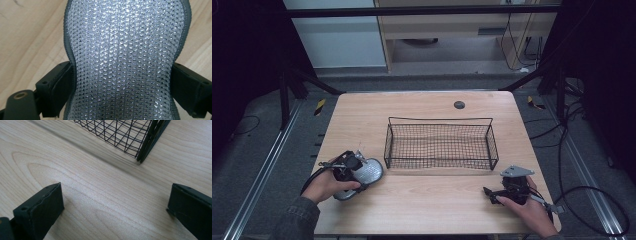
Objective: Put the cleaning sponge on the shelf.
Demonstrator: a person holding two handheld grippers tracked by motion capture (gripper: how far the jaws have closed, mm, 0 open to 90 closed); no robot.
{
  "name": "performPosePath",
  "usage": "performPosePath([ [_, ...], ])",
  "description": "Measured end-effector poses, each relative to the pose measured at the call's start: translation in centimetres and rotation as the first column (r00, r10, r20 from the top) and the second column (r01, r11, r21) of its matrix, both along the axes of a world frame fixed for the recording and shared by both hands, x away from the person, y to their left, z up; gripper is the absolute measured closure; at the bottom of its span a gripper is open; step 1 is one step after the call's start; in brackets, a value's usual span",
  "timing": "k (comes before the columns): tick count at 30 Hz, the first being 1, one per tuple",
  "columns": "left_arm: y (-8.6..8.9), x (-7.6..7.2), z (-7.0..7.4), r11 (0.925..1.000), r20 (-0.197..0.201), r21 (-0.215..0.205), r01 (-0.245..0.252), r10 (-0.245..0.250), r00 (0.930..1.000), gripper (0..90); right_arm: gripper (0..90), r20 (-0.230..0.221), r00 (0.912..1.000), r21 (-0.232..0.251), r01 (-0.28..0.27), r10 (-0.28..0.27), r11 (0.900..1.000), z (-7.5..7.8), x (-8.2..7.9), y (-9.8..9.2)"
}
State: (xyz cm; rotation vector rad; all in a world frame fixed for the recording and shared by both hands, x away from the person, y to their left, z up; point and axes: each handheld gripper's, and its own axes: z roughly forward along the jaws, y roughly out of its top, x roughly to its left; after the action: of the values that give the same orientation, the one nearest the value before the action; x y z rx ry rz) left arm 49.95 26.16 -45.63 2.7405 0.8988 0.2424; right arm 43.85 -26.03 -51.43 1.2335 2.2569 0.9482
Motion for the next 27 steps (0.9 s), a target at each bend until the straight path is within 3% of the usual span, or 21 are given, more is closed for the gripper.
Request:
performPosePath([
  [8,0.3,-0.6,2.7,0.9989,0.055,0.021,0.041,-0.042,0.9976,12.0,0.4,-0.017,0.9998,0.015,0.005,-0.005,1.000,0.1,-0.1,0.1],
  [12,0.3,-0.7,3.3,0.9978,0.061,0.033,0.058,-0.060,0.9963,12.8,0.4,-0.008,1.0000,0.008,0.004,-0.004,1.000,0.0,0.0,0.0],
  [22,-0.9,-0.7,5.6,0.9906,0.096,0.066,0.120,-0.126,0.9874,13.6,0.4,-0.008,1.0000,0.007,0.003,-0.003,1.000,0.1,0.0,0.0],
  [27,-1.6,-0.2,7.7,0.9874,0.124,0.079,0.137,-0.146,0.9815,13.8,0.4,-0.008,1.0000,0.007,0.002,-0.002,1.000,0.1,0.0,0.0],
])
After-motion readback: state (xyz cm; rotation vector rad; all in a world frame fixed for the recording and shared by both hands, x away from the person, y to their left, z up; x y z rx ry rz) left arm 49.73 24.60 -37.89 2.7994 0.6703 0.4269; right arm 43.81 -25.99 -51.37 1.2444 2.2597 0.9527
